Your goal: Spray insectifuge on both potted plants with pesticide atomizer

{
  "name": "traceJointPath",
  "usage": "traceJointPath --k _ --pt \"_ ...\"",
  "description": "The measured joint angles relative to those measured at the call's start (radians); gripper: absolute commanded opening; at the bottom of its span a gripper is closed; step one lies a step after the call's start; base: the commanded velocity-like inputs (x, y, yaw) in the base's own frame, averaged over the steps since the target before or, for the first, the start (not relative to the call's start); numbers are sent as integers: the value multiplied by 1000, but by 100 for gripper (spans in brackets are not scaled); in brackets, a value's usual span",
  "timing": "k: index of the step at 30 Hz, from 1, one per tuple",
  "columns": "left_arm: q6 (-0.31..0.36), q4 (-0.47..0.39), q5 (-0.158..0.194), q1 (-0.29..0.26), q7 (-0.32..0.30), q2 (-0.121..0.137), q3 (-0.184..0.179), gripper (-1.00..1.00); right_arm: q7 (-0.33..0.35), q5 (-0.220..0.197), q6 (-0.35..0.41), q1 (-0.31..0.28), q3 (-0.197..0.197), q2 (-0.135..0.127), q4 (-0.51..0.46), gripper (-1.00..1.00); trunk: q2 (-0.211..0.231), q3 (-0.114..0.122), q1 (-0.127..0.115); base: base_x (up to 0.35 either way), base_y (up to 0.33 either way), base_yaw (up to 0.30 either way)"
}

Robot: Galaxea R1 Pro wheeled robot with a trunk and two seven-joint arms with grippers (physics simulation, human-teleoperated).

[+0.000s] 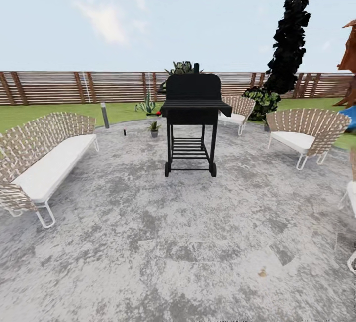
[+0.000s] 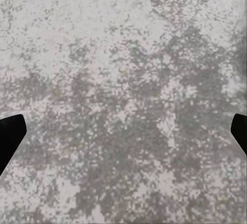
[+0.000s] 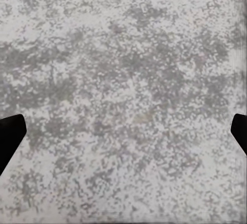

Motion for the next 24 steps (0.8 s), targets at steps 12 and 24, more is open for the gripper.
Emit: traceJointPath --k 12,24 --pt "0 0 0 0 0 0 0 100 0 0 0 0 0 0 0 100 -84 -49 46 0 0 -245" --pt "0 0 0 0 0 0 0 100 0 0 0 0 -1 0 0 100 -168 -99 92 0 0 -245"
